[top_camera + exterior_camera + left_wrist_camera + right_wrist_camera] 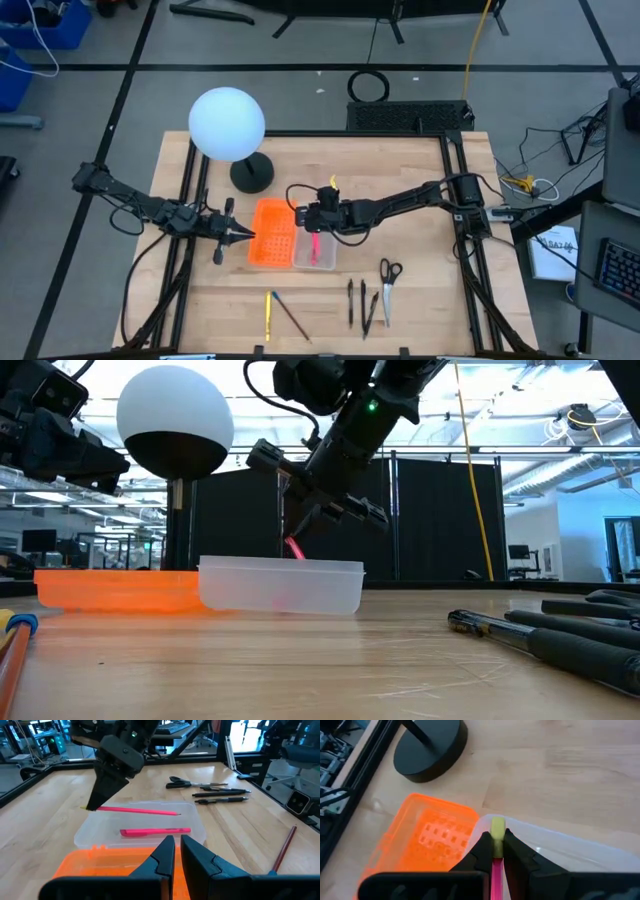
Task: Pick & place school supplies into a supply box
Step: Put the pink pen into the supply box
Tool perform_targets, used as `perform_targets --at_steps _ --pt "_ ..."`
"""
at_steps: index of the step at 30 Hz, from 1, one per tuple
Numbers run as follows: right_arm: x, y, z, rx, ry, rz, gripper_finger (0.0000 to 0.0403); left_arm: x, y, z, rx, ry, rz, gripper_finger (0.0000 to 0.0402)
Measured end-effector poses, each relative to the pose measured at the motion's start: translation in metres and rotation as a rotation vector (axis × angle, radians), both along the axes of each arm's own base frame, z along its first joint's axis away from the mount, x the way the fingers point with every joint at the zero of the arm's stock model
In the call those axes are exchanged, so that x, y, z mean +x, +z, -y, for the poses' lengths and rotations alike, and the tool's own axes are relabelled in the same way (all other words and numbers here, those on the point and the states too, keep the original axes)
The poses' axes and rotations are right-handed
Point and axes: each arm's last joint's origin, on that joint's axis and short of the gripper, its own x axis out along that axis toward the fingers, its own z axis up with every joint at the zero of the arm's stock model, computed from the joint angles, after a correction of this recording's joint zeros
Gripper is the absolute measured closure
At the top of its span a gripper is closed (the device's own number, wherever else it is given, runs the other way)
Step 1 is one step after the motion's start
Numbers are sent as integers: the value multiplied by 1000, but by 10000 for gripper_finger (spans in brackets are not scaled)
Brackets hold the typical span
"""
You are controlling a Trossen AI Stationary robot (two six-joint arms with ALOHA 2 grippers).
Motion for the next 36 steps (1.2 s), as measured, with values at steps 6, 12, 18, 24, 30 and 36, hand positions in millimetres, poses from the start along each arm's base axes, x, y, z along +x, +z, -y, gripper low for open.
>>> perform_targets --at_steps 6,12,18,24,30,36 --pt "-7 -13 -7 3 14 -13 386 0 0 0 -1 0 0 364" --pt "-15 -28 -10 45 8 -18 386 0 0 0 -2 0 0 364" --pt "-18 -31 -10 65 18 -37 386 0 0 0 -2 0 0 364" --pt "-18 -32 -9 85 24 -44 386 0 0 0 4 -1 1 364" --pt "-17 -32 -9 99 83 -61 351 0 0 0 5 -1 0 364" --pt "-16 -32 -9 90 113 -72 323 0 0 0 3 -1 -1 364"
